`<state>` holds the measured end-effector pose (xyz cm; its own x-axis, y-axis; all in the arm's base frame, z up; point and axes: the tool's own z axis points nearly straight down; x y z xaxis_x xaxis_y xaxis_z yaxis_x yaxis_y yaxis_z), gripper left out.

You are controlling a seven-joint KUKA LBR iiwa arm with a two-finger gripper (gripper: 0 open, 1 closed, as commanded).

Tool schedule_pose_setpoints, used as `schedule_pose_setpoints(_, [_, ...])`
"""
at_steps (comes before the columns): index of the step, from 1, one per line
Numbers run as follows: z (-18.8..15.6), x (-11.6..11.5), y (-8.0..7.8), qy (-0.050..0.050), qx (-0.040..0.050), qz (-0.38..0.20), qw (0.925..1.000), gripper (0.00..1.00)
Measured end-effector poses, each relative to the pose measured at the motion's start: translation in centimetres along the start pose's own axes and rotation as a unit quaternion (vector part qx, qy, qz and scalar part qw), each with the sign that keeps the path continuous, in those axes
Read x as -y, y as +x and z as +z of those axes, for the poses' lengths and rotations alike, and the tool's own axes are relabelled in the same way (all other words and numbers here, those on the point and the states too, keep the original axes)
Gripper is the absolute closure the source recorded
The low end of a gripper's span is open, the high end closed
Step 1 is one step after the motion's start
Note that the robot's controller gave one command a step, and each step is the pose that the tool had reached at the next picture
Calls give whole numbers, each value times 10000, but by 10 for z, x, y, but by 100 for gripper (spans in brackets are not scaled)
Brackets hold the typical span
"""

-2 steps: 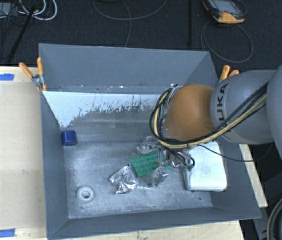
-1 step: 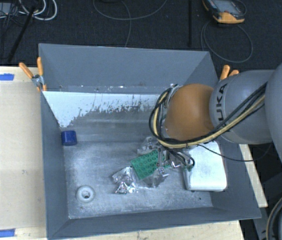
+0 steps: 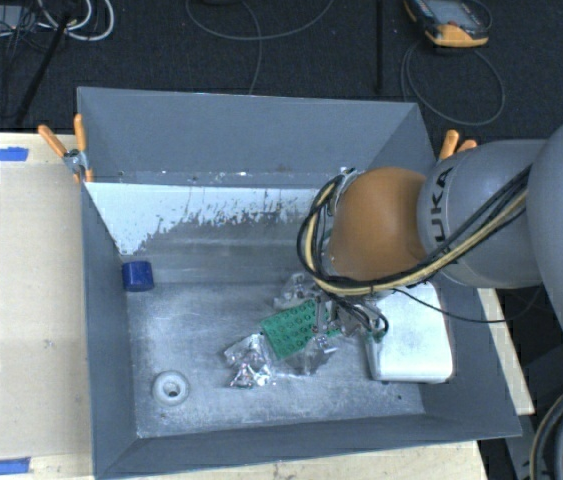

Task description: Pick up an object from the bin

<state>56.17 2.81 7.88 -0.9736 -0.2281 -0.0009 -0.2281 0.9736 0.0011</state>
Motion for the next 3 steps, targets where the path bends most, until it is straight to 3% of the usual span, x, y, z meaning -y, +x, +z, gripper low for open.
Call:
schedule_pose_setpoints(1, [0,0,0,-2,-1,34,10000,0])
schedule_pose_setpoints(2, [-1,-1,-2,-2,31,36,10000,100])
schedule_pose_setpoints(3, [-74,-1,-4,10,31,57,10000,100])
